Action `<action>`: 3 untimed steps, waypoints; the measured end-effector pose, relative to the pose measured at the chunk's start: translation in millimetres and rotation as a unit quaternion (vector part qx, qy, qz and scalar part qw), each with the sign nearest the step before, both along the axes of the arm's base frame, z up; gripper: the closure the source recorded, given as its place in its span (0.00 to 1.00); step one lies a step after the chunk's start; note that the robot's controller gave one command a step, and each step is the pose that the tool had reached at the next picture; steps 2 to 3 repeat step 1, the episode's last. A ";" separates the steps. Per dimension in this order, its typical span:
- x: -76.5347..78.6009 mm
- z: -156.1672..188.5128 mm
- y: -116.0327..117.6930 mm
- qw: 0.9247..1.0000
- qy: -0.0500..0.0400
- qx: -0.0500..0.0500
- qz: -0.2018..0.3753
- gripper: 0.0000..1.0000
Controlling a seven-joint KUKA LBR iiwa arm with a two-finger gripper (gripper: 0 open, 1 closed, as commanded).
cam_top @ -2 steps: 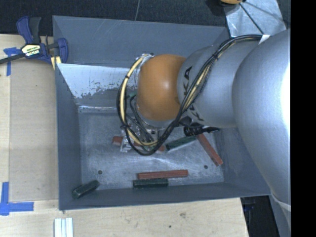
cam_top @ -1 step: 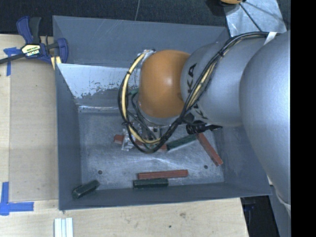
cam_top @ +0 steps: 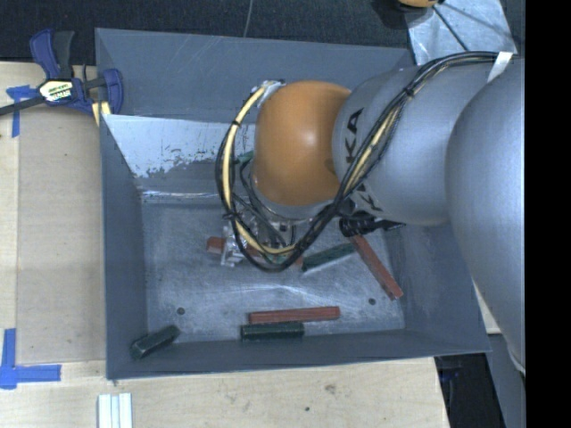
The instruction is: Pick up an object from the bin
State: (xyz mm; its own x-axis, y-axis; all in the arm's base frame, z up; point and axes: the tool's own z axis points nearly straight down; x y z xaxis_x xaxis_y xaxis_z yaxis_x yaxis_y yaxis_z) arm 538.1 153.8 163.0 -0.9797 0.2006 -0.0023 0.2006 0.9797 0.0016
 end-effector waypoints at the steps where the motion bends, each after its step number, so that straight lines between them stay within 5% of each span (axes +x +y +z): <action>1: 0.7 6.2 0.0 1.000 -0.002 0.000 0.000 1.00; 3: 0.7 6.2 0.0 1.000 -0.002 0.000 0.000 1.00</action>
Offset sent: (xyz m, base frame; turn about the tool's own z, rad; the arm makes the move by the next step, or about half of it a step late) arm 0.0000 0.0000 0.0223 0.0000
